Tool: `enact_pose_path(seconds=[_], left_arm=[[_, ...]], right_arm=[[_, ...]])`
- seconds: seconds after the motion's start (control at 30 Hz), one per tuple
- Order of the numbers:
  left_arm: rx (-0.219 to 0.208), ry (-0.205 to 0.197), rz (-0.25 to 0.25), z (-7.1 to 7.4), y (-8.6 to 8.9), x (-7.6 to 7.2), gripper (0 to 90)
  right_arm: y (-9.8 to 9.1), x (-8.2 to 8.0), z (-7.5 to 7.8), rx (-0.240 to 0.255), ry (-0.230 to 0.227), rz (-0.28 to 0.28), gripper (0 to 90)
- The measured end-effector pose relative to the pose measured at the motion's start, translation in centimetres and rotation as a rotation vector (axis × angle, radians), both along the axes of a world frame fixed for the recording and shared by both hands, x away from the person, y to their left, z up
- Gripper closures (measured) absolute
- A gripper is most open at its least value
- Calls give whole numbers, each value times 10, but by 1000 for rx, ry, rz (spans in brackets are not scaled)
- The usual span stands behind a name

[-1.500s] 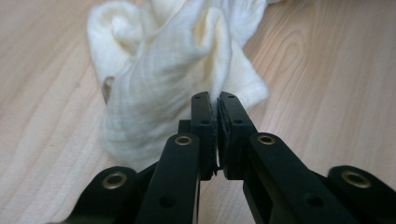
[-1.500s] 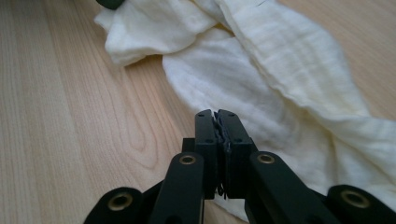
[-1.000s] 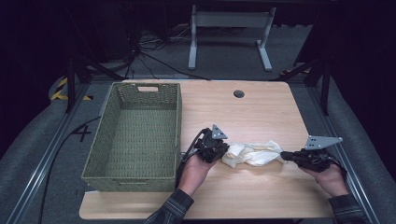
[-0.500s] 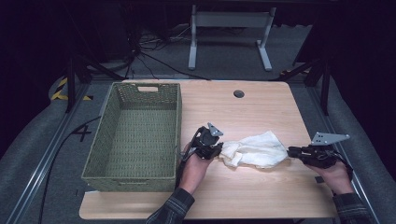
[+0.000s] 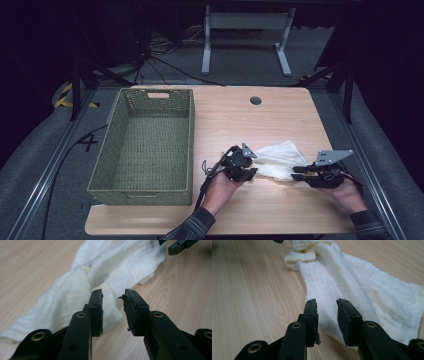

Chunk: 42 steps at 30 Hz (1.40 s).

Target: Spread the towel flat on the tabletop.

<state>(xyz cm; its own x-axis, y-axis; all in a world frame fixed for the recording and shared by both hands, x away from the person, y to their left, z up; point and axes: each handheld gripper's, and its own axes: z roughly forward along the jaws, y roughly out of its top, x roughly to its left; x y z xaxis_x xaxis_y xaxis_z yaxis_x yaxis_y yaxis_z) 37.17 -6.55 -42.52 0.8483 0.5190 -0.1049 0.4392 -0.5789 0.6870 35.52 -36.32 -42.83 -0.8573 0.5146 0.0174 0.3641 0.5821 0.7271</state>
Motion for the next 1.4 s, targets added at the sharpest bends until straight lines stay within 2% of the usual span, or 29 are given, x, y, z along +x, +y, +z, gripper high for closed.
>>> enact_pose_path(seconds=[0.1,0.2,0.23,0.3,0.4,0.5,0.53,0.57,0.6,0.67,0.77,0.87,0.97,1.03,1.23,1.37,1.4], left_arm=[[57,-8,-7,-11,-9,0,677],[75,-4,-3,-19,-11,4,793],[88,-8,-8,-20,-10,6,840],[87,4,-10,-21,-10,7,869],[62,-1,-8,-16,-7,5,878],[-11,-5,-9,-2,1,1,881],[-31,-11,-9,3,4,-1,881],[-31,-11,-9,3,4,-1,881],[-67,-22,-8,13,11,-4,882],[-101,-33,-7,23,18,-8,882],[-123,-57,14,35,31,-11,882],[-111,-51,42,35,38,-10,881],[-71,-27,58,27,41,-9,880],[-61,-6,69,21,42,-8,880],[-20,5,57,10,38,-4,877],[-9,13,52,7,36,-4,877],[-1,15,46,6,35,-4,877]], right_arm=[[8,2,-9,-34,21,13,682],[11,6,-15,-75,27,12,785],[10,7,-16,-77,36,11,821],[8,7,-16,-62,41,9,880],[5,7,-12,-39,32,8,889],[0,7,-7,-7,25,4,892],[-3,6,-3,7,15,0,893],[-5,5,0,20,7,-5,894],[-7,4,5,42,-3,-8,894],[-11,1,15,67,-22,-13,894],[-16,-3,30,100,-57,-9,894],[-19,-1,36,105,-60,-7,893],[-15,11,25,73,-25,-16,892],[-9,21,17,44,-7,-24,893],[6,54,-6,-20,24,-73,891],[9,60,-11,-31,33,-83,872],[8,59,-10,-27,32,-87,825]])
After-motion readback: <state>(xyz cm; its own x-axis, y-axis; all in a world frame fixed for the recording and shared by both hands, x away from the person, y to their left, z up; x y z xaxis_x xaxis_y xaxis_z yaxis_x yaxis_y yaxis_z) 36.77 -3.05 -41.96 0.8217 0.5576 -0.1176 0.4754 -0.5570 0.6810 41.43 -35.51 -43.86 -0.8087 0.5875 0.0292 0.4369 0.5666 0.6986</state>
